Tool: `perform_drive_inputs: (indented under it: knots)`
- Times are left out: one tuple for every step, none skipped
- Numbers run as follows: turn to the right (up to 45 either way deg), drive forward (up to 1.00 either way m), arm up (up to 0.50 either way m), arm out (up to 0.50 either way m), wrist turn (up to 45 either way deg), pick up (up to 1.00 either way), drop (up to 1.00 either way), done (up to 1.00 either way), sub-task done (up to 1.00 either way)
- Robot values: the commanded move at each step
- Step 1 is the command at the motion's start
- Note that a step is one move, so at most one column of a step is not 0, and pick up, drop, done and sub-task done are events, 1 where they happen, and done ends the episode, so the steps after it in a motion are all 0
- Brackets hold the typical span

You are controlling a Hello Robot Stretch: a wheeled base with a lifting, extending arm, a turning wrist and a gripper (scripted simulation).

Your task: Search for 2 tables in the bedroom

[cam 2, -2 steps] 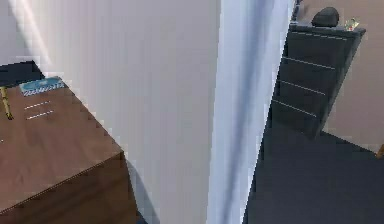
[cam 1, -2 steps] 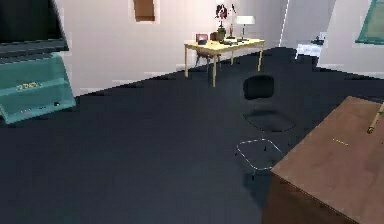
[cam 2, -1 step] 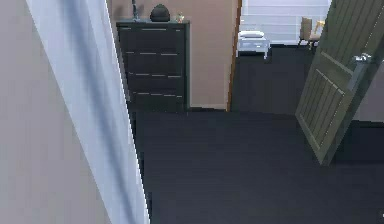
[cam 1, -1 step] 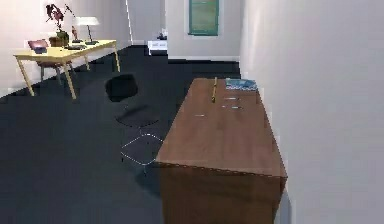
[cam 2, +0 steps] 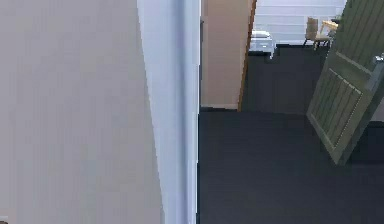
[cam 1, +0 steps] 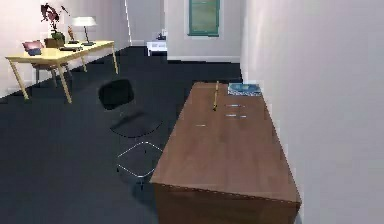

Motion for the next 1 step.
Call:
perform_drive_inputs:
  knots:
    - [0.0, 0.00, 0.00, 0.00, 0.0, 0.00, 0.00, 0.00, 1.00]
